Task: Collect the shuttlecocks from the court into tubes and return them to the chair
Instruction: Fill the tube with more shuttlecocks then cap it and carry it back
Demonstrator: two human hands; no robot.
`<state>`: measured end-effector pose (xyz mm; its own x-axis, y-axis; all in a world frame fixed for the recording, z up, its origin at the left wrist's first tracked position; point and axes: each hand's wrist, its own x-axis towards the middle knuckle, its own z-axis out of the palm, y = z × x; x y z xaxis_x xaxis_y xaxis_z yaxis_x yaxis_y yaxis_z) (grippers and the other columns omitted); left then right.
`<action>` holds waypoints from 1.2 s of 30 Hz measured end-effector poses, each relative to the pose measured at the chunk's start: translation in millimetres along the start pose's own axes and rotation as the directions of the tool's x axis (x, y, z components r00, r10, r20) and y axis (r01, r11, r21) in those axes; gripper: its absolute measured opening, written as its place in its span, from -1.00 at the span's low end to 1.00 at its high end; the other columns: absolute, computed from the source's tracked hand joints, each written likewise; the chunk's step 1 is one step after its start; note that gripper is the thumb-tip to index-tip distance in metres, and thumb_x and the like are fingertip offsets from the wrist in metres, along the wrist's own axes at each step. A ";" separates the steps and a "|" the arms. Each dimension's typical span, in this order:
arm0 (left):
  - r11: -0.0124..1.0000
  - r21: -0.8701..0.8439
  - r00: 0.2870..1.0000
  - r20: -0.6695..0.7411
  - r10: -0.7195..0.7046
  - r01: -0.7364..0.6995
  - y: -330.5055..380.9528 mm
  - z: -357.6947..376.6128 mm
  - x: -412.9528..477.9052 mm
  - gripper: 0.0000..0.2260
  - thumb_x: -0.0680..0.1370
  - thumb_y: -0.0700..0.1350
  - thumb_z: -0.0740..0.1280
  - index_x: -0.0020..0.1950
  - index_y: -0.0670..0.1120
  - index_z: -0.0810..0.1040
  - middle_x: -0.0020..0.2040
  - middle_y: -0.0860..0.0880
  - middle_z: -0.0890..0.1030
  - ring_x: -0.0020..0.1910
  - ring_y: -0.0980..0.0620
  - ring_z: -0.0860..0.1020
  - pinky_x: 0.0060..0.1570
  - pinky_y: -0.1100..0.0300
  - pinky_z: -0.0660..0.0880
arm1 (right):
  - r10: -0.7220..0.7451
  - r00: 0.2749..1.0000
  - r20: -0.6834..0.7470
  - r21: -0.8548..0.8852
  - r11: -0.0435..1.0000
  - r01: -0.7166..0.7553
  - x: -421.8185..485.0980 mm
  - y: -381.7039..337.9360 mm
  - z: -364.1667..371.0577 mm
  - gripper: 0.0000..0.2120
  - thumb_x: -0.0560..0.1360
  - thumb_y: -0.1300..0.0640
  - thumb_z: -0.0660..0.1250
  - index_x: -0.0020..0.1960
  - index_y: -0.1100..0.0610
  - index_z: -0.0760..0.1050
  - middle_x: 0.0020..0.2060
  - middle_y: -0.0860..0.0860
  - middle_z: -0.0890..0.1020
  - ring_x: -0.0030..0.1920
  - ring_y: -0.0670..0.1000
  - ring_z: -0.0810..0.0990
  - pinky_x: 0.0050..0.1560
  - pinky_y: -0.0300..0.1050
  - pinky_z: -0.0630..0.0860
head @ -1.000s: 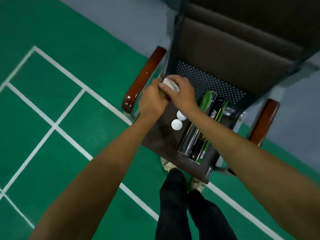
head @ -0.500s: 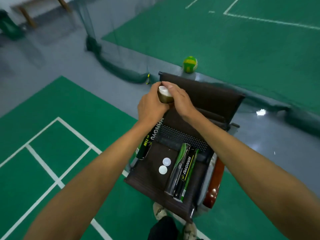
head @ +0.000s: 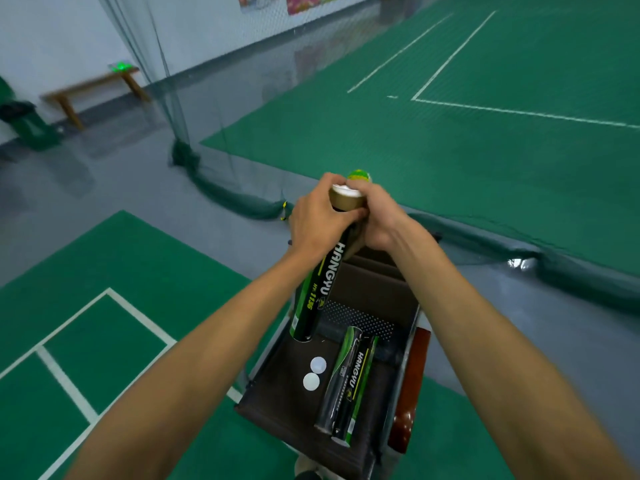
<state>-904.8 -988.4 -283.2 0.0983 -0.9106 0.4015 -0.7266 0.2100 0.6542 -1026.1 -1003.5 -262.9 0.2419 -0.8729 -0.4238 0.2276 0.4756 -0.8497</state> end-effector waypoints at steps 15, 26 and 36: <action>0.999 -0.048 0.998 0.068 -0.020 0.023 19.5 -0.4 -10.3 -0.53 0.30 0.18 0.55 0.14 0.11 0.52 -0.07 0.08 0.68 -0.08 -0.01 0.65 -0.10 -0.07 0.61 | -0.153 0.969 -0.194 -0.104 0.985 0.134 -28.5 -1.6 2.9 -0.77 0.67 0.08 0.22 0.20 0.18 0.54 -0.05 0.15 0.67 -0.12 0.14 0.64 -0.23 0.14 0.59; 0.998 -0.004 0.994 0.091 -0.067 0.068 7.2 2.1 -11.2 -0.45 0.33 0.22 0.52 0.29 0.17 0.53 0.11 0.09 0.69 0.11 -0.05 0.64 0.05 -0.03 0.59 | -0.109 0.992 -0.055 0.176 0.977 0.117 -16.7 44.0 0.9 -0.47 0.59 -0.33 0.19 0.15 0.09 0.62 -0.08 0.08 0.72 -0.11 0.04 0.69 -0.05 -0.02 0.61; 0.836 -0.317 0.887 0.041 -0.460 0.448 -56.9 17.9 1.3 -0.23 0.32 0.11 0.66 0.47 -0.02 0.50 0.32 -0.06 0.60 0.25 -0.06 0.58 0.28 0.03 0.54 | 0.033 0.996 -0.080 -0.385 0.921 -0.061 26.3 194.3 -8.3 -0.20 0.38 0.17 0.61 0.47 0.11 0.24 0.21 0.02 0.56 0.25 0.07 0.55 0.27 0.03 0.48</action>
<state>-875.5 -1007.9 -331.4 0.3935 -0.9189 0.0288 -0.3481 -0.1199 0.9298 -983.3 -934.9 -441.7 0.1735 -0.8625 -0.4754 -0.1681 0.4497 -0.8772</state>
